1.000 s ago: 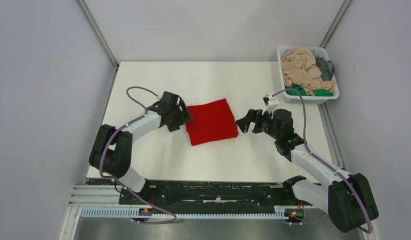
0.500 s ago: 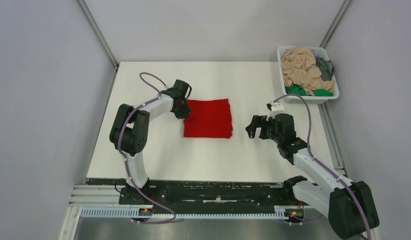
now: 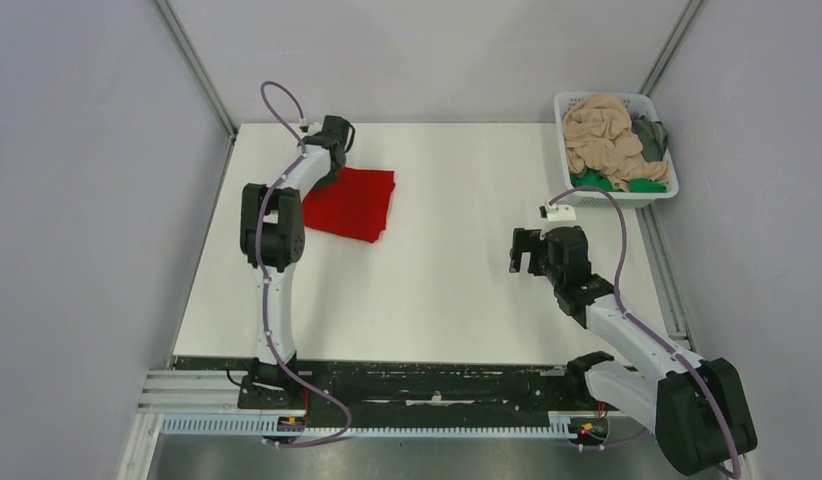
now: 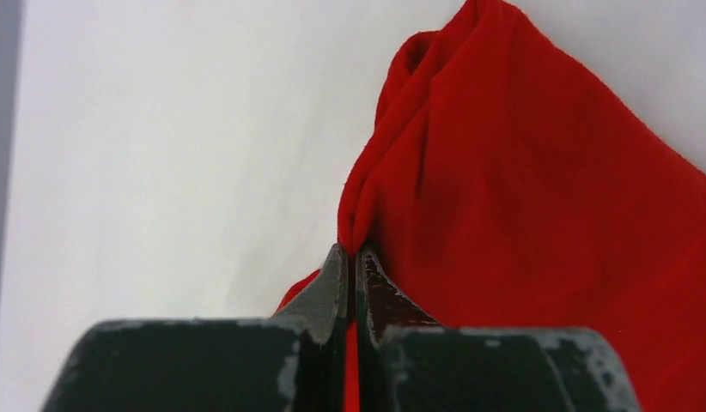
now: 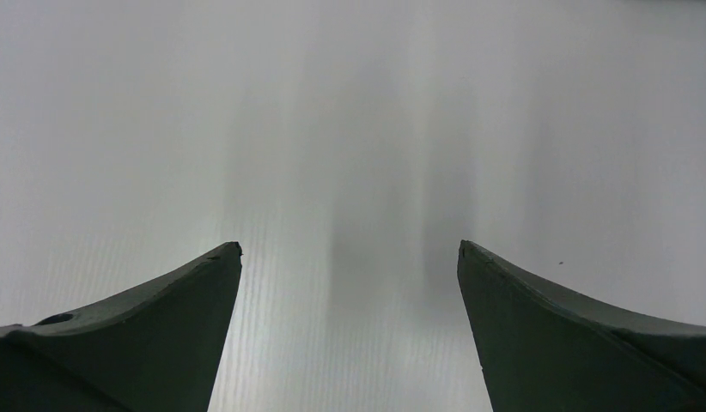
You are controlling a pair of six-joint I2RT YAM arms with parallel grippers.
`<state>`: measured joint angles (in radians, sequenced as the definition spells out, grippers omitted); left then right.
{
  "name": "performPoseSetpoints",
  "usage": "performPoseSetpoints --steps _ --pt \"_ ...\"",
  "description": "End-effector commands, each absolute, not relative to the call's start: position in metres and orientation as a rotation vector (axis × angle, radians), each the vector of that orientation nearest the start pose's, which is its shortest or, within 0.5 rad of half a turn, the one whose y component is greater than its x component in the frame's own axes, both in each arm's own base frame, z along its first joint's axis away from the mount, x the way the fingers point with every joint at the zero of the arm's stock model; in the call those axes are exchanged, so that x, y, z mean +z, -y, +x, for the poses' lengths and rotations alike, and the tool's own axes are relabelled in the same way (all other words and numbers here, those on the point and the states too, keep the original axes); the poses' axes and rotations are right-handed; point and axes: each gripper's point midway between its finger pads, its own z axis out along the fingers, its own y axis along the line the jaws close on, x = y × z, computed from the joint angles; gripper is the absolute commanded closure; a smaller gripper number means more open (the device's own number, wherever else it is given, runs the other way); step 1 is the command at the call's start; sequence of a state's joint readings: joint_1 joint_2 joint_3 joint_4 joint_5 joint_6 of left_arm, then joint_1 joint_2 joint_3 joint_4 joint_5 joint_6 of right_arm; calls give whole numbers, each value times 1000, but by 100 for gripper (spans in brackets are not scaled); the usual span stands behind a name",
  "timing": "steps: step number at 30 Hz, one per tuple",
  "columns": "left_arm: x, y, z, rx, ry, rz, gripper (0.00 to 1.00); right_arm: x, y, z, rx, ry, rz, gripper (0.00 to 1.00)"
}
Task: Fold and stack the t-shirts
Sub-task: Put the neatly folded tshirt into the corner of the board with the left arm
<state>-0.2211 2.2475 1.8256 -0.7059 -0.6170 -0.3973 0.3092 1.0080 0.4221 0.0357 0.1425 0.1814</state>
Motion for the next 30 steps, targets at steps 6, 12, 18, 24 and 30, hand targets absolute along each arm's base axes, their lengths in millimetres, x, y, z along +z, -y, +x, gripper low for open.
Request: performPoseSetpoints --steps 6,12,18,24,30 --pt "84 -96 572 830 -2303 -493 98 103 -53 326 -46 -2084 10 2" --pt "92 -151 592 715 -2202 -728 98 106 -69 348 21 -2092 9 2" --pt "100 -181 606 605 -2122 -808 98 101 -75 357 39 -2113 3 2" --pt "107 -191 612 624 -2086 -795 93 97 -73 361 9 -2130 -4 2" --pt "133 -195 610 645 -2055 -765 6 99 -69 363 -16 -2140 1 2"
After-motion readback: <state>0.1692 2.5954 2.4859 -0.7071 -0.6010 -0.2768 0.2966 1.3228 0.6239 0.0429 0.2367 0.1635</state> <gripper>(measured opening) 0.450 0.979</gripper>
